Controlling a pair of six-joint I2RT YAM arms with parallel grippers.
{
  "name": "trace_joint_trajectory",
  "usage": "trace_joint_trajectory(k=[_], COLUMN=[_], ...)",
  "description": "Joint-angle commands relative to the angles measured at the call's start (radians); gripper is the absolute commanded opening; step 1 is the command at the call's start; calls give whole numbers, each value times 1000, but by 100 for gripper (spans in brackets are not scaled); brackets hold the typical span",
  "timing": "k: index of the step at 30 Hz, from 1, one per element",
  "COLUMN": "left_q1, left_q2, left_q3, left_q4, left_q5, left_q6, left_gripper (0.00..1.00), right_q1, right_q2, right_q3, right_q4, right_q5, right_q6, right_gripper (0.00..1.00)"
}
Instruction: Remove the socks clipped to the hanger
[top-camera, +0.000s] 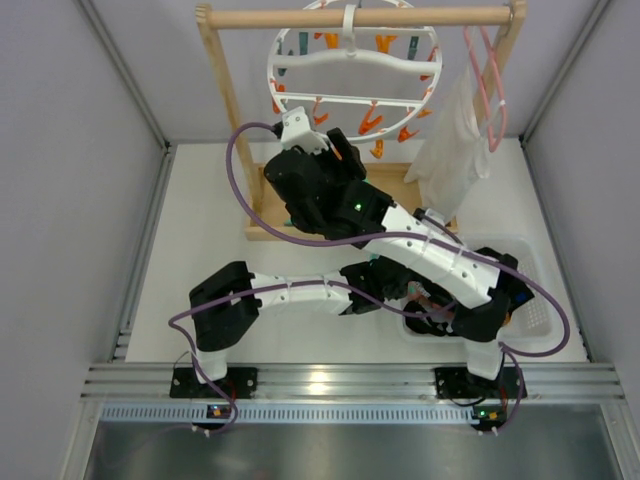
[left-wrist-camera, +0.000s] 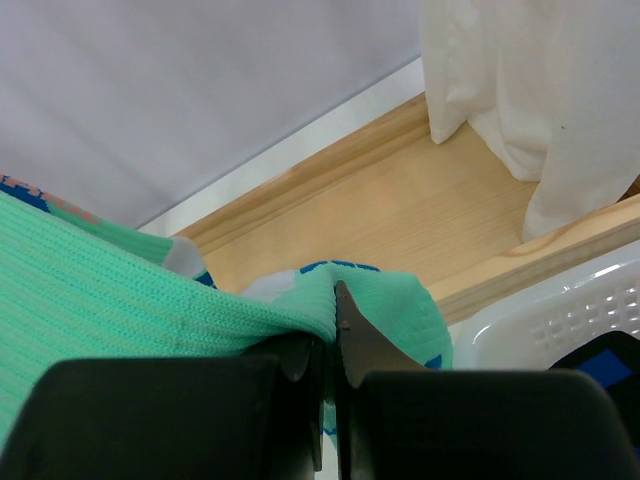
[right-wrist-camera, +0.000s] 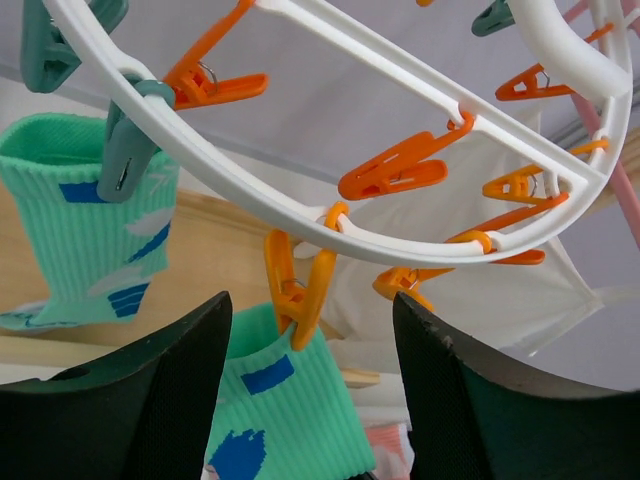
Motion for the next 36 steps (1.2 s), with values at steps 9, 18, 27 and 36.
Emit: trace_joint_trajectory(k=[9,18,27,36], left_q1=[-3,-4,-3,-4], left_q2=[1,-2,-5,-3], left_q3=[18,16,8,7], left_q4=[50,50,51,51], left_q5=[10,28,28,34], left_q6=[-15,-25,-28,-35], left_gripper=[0,0,0,0], right_q1=[-19,-75,-94,-107], right_q2=[-18,-5,-25,-23], right_q3=[-95,-132,-229,-257], right_q4=[263,309,442,560], right_q5=[90,80,62,96], right_q6=[-178,-184,-214,-305], right_gripper=[59,55,51,47])
